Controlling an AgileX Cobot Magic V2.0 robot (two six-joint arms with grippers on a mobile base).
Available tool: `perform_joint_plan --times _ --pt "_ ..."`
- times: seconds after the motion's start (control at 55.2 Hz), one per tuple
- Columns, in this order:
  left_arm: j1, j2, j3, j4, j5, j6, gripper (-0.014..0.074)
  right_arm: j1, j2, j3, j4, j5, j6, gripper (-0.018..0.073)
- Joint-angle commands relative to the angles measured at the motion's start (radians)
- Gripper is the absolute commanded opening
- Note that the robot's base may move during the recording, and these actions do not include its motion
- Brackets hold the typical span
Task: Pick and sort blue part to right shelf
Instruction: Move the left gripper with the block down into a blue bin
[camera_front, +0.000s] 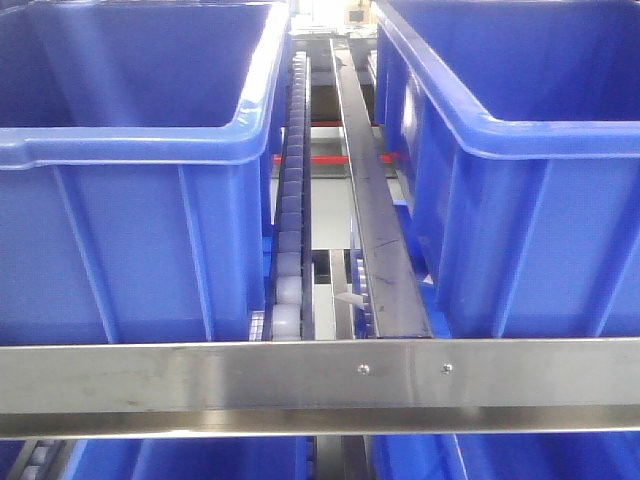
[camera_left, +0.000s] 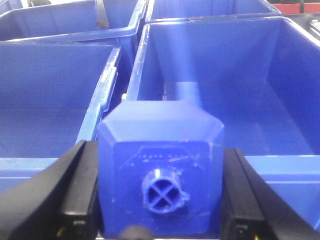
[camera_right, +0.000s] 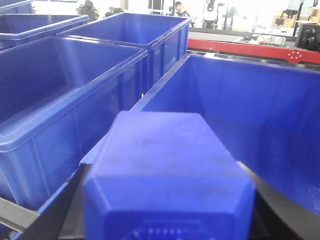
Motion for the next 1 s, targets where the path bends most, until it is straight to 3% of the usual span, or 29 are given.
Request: perform_joint_plan --times 0.0,0.652,0.978 --pt "0.001 0.016 -0.026 0.003 -0.091 -0.006 0.0314 0.001 0.014 -0.026 -0.028 -0.092 -0.005 0.0202" --pt "0.001 0.016 -0.026 0.001 -0.091 -0.006 0.0314 0.001 0.014 -0.026 -0.028 -0.092 -0.005 0.0202" --pt "0.001 0.016 -0.026 -0.018 -0.149 -0.006 0.0314 0.001 0.014 -0.026 -0.028 -0.092 -0.005 0.0202"
